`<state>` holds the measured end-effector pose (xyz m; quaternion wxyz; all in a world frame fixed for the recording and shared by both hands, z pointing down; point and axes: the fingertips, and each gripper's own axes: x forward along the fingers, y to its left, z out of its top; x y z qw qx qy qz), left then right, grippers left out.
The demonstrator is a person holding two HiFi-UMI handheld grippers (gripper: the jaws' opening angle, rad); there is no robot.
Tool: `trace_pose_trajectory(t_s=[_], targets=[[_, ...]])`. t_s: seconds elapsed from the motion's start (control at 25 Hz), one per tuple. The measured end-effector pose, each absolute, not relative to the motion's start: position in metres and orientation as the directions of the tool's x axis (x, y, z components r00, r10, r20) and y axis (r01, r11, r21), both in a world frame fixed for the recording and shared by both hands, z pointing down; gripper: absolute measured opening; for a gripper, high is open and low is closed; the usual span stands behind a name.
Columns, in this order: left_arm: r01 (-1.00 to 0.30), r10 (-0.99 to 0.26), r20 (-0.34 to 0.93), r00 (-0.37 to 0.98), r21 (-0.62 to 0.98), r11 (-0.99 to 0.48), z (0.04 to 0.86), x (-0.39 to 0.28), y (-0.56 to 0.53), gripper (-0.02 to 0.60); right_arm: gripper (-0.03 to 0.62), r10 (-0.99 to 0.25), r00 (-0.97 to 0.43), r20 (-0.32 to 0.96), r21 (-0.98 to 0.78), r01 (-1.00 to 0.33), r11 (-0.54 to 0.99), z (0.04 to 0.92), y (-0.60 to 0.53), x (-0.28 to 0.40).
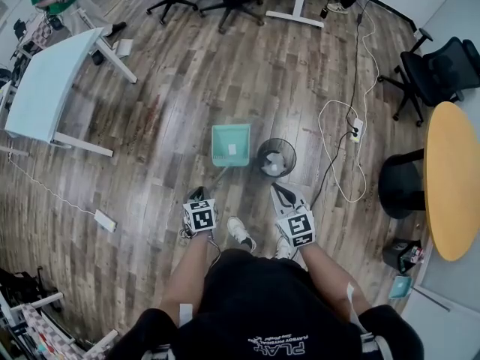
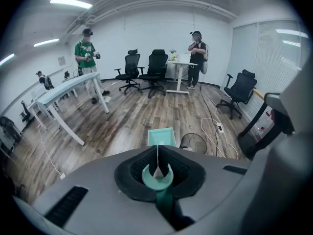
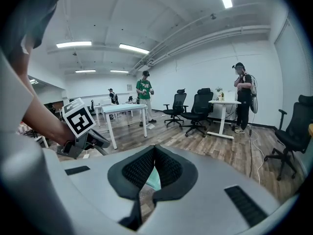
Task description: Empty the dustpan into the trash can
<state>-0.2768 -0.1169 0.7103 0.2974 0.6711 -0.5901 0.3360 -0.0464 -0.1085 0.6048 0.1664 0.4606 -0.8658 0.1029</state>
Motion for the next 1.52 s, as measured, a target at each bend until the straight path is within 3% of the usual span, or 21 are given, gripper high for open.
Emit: trace_pose_trajectory(t_s=[0.88, 1.2, 1.52], targets=[[-0.981, -0.38, 0.924, 0.038, -0.037, -0.188, 0.825, -0.265, -0.157, 0.03, 0.023, -0.744, -0.479, 0.465, -0.069, -0.858, 0.509, 0.657, -0.114, -0.055], [-0.952, -0.342, 0.938, -0.049, -0.148, -0.268, 0.853, -0.245, -0.163, 0.031, 0.023, -0.738, -0.468, 0.486, -0.064, -0.861, 0.504, 0.66, -0.106, -0.037], [-0.969, -0.337, 0.94, 0.053, -0.032, -0.244, 0.846, -0.226, -0.172, 0.04, 0.023, -0.726, -0.481, 0.491, -0.086, -0.857, 0.509, 0.663, -0.096, -0.036]])
